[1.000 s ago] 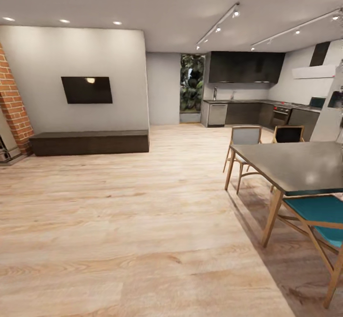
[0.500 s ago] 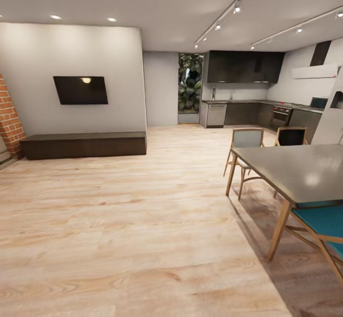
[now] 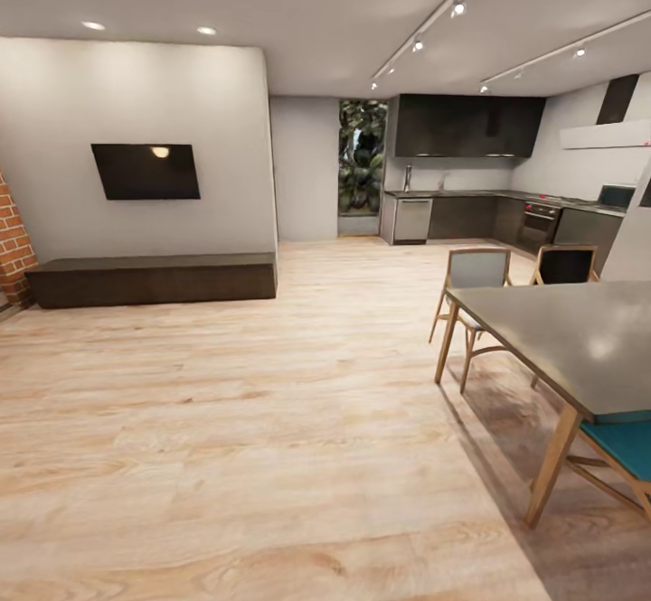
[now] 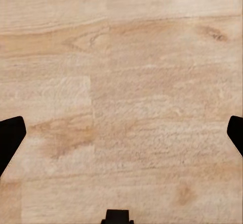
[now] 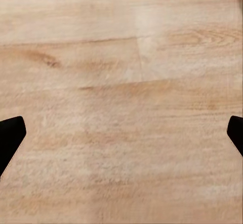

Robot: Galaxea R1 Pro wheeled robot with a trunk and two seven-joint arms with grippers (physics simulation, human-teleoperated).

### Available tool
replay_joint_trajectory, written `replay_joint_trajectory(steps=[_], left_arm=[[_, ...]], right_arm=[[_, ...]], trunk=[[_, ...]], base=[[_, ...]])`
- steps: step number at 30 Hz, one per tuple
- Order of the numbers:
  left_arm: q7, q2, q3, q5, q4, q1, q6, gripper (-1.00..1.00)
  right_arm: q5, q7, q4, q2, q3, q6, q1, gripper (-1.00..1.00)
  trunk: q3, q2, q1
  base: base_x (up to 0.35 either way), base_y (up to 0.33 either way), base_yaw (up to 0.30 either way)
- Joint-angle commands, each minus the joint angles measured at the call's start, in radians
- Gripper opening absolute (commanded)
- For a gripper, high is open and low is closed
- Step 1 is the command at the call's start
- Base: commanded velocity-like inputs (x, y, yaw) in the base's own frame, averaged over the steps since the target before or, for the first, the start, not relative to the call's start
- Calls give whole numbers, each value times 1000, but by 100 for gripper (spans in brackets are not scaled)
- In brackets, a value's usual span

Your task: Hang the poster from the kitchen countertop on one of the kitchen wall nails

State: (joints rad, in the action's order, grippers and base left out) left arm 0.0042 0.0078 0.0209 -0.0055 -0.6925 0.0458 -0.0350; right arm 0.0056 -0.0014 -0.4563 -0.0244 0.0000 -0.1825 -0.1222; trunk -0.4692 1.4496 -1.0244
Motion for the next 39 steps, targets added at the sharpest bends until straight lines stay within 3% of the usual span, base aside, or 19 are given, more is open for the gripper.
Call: replay_joint_trajectory(steps=[1, 39], left_arm=[[0, 0, 1, -1, -1, 0, -2, 100], [0, 0, 1, 2, 29, 0, -3, 100]], right_arm=[[1, 0, 1, 0, 0, -3, -1, 100], [1, 0, 1, 0, 0, -2, -1, 100]], trunk=[[-1, 0, -1], [-1, 0, -1]], base=[[336, 0, 0], [336, 0, 0]])
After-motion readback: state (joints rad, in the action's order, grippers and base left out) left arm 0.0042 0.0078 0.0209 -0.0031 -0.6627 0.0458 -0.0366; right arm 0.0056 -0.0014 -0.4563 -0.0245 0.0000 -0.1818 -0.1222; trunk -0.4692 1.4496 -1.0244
